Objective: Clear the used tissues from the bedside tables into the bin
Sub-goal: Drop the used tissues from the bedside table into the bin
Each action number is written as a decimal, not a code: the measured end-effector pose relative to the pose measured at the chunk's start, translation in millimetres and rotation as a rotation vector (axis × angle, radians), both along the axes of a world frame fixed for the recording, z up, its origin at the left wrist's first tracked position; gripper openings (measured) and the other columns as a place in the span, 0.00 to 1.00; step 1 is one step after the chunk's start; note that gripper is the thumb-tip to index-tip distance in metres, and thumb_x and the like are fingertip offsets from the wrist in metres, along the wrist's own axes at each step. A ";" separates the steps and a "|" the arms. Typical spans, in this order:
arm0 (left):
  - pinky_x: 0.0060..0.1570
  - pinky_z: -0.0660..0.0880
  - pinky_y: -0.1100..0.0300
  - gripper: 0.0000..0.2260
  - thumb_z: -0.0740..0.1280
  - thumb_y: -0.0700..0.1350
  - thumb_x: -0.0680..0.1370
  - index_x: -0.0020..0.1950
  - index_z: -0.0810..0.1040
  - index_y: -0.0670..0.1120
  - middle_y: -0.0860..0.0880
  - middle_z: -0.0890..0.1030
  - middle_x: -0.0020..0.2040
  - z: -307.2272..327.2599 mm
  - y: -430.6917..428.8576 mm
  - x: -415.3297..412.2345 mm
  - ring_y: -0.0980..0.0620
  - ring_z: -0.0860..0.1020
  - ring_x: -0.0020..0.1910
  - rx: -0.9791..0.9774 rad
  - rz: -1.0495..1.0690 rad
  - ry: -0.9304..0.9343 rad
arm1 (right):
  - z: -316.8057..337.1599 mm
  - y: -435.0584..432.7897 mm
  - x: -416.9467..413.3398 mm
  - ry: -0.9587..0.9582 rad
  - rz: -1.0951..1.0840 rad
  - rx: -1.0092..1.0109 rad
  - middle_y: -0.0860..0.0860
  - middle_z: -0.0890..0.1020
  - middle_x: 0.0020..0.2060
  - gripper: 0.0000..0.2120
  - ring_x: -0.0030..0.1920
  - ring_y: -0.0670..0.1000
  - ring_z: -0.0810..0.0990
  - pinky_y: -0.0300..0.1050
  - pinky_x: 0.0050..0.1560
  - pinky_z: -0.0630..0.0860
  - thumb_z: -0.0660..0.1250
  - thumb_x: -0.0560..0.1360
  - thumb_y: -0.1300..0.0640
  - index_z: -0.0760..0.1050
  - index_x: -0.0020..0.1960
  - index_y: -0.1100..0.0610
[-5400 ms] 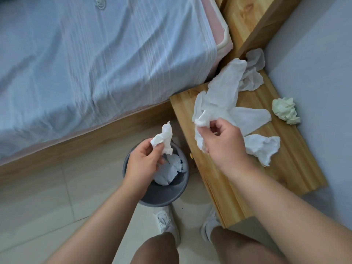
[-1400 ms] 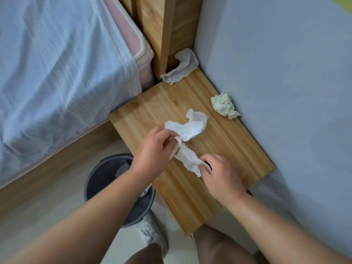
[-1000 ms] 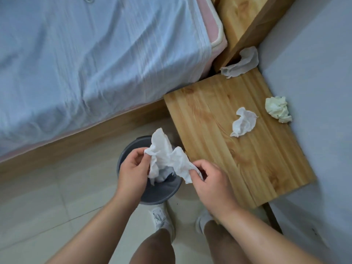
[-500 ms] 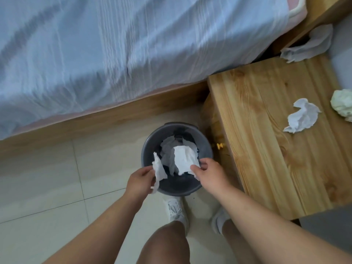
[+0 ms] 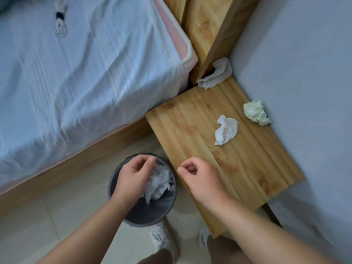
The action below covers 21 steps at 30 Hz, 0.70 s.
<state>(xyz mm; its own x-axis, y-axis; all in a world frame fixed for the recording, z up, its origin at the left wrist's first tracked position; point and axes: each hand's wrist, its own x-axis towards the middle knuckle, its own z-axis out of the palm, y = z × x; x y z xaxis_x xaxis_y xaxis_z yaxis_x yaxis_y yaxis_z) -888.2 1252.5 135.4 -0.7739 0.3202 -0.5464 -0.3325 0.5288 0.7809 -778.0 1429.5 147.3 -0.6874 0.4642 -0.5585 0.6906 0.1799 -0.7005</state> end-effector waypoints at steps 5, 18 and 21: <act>0.55 0.77 0.59 0.13 0.62 0.65 0.79 0.60 0.79 0.66 0.65 0.81 0.58 29.6 121.1 -41.1 0.65 0.78 0.60 -0.120 -0.312 0.439 | 39.6 108.9 -3.5 0.224 -0.164 0.419 0.41 0.83 0.53 0.13 0.55 0.44 0.79 0.40 0.52 0.75 0.74 0.75 0.45 0.78 0.58 0.45; 0.72 0.70 0.37 0.30 0.66 0.51 0.82 0.83 0.60 0.55 0.43 0.61 0.84 6.7 295.4 -94.2 0.38 0.60 0.82 -0.418 -0.807 0.823 | -15.8 178.6 -20.1 -0.177 0.254 0.780 0.64 0.50 0.83 0.61 0.83 0.66 0.49 0.73 0.77 0.53 0.67 0.64 0.20 0.48 0.84 0.52; 0.71 0.70 0.38 0.29 0.65 0.49 0.83 0.84 0.59 0.56 0.42 0.65 0.82 -3.1 299.4 -97.6 0.38 0.64 0.78 -0.442 -0.784 0.692 | -18.5 180.7 -18.2 -0.161 0.252 0.795 0.63 0.59 0.81 0.50 0.81 0.65 0.57 0.67 0.72 0.66 0.72 0.68 0.29 0.61 0.81 0.52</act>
